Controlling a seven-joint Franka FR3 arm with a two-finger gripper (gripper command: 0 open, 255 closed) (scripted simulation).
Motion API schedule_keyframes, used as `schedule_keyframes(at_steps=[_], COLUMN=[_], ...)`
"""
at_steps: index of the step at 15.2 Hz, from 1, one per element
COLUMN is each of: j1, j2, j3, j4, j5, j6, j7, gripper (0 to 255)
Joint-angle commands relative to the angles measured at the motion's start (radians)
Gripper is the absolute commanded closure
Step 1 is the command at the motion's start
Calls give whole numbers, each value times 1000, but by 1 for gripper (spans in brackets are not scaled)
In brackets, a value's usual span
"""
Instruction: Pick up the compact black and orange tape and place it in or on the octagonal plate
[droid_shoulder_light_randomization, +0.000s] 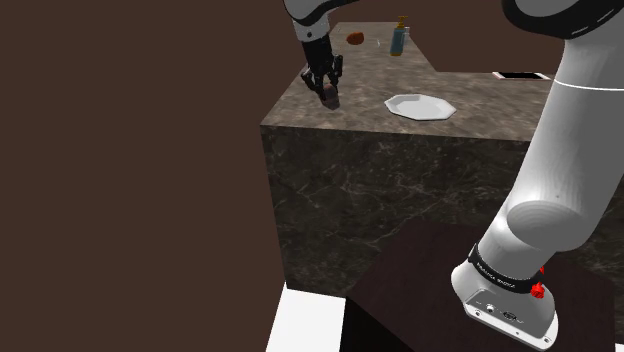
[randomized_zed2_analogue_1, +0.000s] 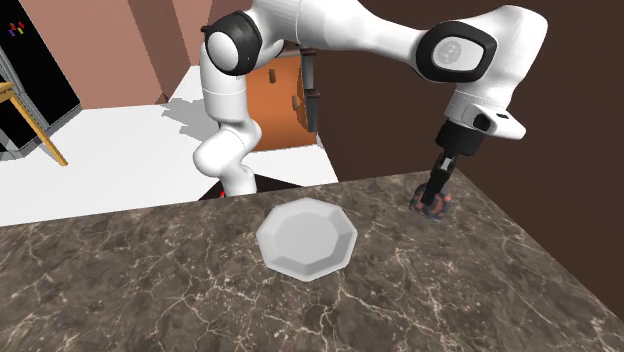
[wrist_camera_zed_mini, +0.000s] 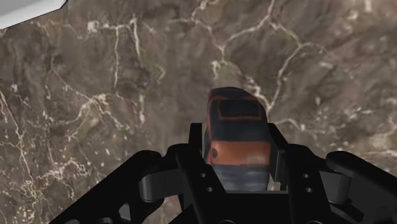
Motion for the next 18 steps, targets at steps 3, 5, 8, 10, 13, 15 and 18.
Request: schedule_keyframes(at_steps=[3, 5, 8, 10, 13, 15, 18], j1=[1, 1, 3, 4, 5, 6, 8], j2=[0, 1, 5, 8, 16, 22, 35], j3=[1, 1, 1, 2, 2, 2, 2], j4=[-1, 27, 72, 103, 154, 190, 247], j5=[1, 1, 1, 1, 0, -1, -3], j6=[0, -26, -67, -94, -136, -165, -209], j7=[0, -5, -13, -19, -27, -33, -42], gripper=[255, 255, 255, 255, 255, 255, 255])
